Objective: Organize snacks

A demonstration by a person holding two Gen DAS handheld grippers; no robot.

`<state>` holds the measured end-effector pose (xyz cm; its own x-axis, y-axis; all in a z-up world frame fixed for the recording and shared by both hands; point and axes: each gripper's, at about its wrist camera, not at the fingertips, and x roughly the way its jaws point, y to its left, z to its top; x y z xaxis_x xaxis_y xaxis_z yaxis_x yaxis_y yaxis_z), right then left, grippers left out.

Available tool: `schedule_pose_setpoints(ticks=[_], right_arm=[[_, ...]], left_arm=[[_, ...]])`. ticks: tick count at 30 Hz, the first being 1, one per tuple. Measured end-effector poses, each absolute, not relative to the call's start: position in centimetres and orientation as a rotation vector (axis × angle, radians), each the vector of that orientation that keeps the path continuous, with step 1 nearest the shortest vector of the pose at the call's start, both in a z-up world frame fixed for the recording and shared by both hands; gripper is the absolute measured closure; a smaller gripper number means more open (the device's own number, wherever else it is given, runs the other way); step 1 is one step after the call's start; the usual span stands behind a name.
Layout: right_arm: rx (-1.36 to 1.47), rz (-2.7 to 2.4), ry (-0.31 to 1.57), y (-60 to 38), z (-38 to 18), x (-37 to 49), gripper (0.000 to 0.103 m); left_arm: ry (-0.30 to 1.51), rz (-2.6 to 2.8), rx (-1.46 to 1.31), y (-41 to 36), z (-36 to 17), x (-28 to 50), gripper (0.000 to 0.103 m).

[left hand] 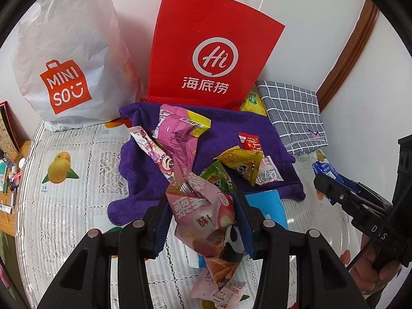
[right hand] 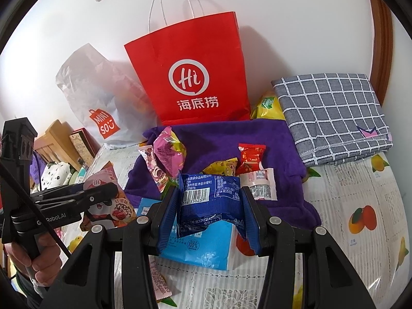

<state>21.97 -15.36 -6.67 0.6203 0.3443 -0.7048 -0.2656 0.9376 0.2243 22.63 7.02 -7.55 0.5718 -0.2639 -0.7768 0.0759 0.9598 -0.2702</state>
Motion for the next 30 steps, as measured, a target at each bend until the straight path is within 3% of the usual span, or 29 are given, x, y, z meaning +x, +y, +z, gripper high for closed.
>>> schedule_pose_setpoints(ticks=[30], right_arm=[[0.097, 0.319, 0.818, -15.8, -7.8, 28.1, 0.055]], left_arm=[[0.969, -0.172, -0.185, 7.3, -8.8, 27.4, 0.059]])
